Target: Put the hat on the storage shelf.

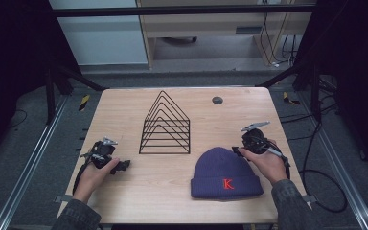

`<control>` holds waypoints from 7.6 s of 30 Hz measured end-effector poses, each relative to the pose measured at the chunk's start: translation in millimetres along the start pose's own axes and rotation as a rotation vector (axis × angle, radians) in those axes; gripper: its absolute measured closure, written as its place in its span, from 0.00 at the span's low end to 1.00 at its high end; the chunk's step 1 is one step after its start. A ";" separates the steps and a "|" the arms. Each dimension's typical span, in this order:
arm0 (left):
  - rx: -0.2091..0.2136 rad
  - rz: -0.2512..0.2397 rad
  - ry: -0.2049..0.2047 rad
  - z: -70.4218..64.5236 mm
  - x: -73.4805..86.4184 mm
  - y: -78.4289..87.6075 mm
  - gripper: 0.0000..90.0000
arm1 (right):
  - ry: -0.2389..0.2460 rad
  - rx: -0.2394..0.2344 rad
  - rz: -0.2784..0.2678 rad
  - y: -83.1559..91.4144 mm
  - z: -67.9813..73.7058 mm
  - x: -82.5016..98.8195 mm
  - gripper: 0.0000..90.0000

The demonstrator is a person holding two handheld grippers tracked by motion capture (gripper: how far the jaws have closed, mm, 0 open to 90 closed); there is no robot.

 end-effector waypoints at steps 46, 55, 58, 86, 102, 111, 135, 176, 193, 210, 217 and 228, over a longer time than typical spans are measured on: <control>0.007 -0.009 -0.007 -1.0 -0.6 -0.6 0.00 | 0.054 -0.140 0.139 -39.0 34.9 1.8 0.84; 0.042 -0.033 -0.036 -7.2 -3.7 4.3 0.04 | 0.065 -0.148 0.014 -1.0 36.5 -2.9 0.85; 0.044 -0.072 -0.032 -8.5 -7.4 10.1 0.04 | 0.065 -0.151 -0.032 14.2 36.3 -4.2 0.85; 0.149 -0.271 -0.061 -36.8 -10.4 62.1 0.10 | 0.187 -0.109 -0.245 109.7 58.7 -33.3 0.85; 0.112 -0.358 -0.088 -23.5 -70.5 138.5 0.06 | 0.227 -0.083 -0.334 150.3 65.6 -94.6 0.86; 0.124 -0.375 -0.145 -23.4 -106.8 152.5 0.06 | 0.246 -0.077 -0.376 161.9 69.5 -125.2 0.85; 0.171 -0.430 -0.180 -47.8 -144.2 186.0 0.08 | 0.167 -0.020 -0.509 202.8 76.1 -195.6 0.85; 0.265 -0.382 -0.239 -68.4 -149.4 150.9 0.05 | 0.302 -0.198 -0.557 194.4 183.9 -250.5 0.85; 0.288 -0.391 -0.243 -65.8 -155.7 148.6 0.73 | 0.300 -0.198 -0.540 186.8 176.8 -248.2 0.85; 0.139 -0.406 -0.211 -44.6 -156.6 164.2 0.79 | 0.227 -0.138 -0.488 154.7 139.9 -253.6 0.84; 0.123 -0.368 -0.214 -40.1 -148.6 152.1 0.80 | 0.214 -0.139 -0.456 131.7 139.1 -249.4 0.84; 0.102 -0.335 -0.235 -40.1 -139.2 142.2 0.80 | 0.216 -0.151 -0.419 115.1 142.3 -242.1 0.83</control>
Point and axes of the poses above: each handheld gripper's, and its own axes: y roughly backward along the jaws, x roughly out of its underside, z roughly to its left, the point moved 7 cm from there along -y, roughly forward along the jaws, and after that the axes turned 9 degrees about z, right-handed, at the moved point
